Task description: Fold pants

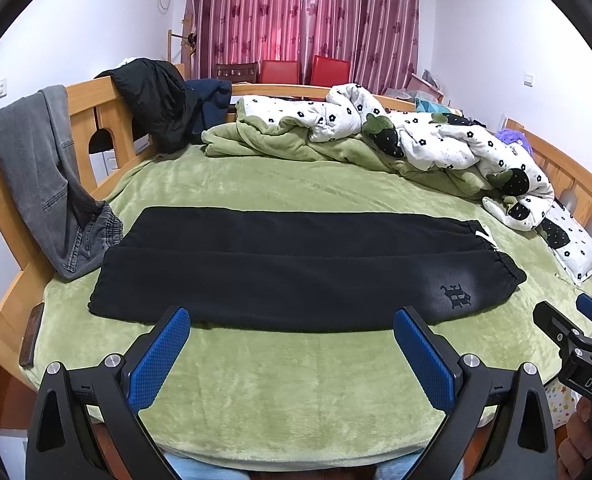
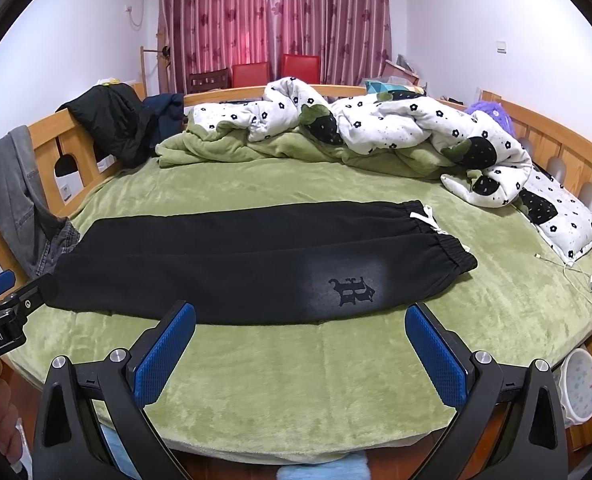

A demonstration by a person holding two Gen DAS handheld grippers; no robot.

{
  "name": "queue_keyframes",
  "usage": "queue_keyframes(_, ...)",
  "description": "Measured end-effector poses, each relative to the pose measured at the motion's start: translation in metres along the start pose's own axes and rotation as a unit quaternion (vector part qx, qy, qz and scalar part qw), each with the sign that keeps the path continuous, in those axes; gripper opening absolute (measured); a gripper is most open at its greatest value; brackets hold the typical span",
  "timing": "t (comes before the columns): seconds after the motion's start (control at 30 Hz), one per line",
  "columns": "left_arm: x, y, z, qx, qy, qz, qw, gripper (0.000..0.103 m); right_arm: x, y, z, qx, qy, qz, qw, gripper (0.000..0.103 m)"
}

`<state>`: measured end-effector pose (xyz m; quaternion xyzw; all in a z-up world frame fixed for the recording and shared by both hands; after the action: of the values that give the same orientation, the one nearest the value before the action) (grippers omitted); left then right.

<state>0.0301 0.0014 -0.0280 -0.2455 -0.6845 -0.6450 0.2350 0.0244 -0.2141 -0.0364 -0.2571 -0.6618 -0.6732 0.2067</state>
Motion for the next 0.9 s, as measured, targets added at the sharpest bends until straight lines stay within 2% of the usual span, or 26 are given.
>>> queue_keyframes(0.5, 0.014, 0.005, 0.008, 0.009, 0.001, -0.011, 0.9999, 0.103, 0.011, 0.005, 0.01, 0.005, 0.008, -0.016, 1.0, 0.103)
queue_keyframes(0.9, 0.022, 0.009, 0.005, 0.002, 0.0, -0.019, 0.9998, 0.103, 0.014, 0.008, -0.003, -0.015, 0.023, -0.007, 1.0, 0.103)
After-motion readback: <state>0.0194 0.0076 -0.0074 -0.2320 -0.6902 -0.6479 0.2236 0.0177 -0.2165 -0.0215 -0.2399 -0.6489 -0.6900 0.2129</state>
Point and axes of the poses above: each gripper's, at about its wrist camera, not at the fingertips, and x roughly against the way its jaws point, z to its left, y to its top, the point moved 5 cm from there along -x, roughly the way its jaws point, and after that the axes turned 1 degree about z, right-handed, at the moved point
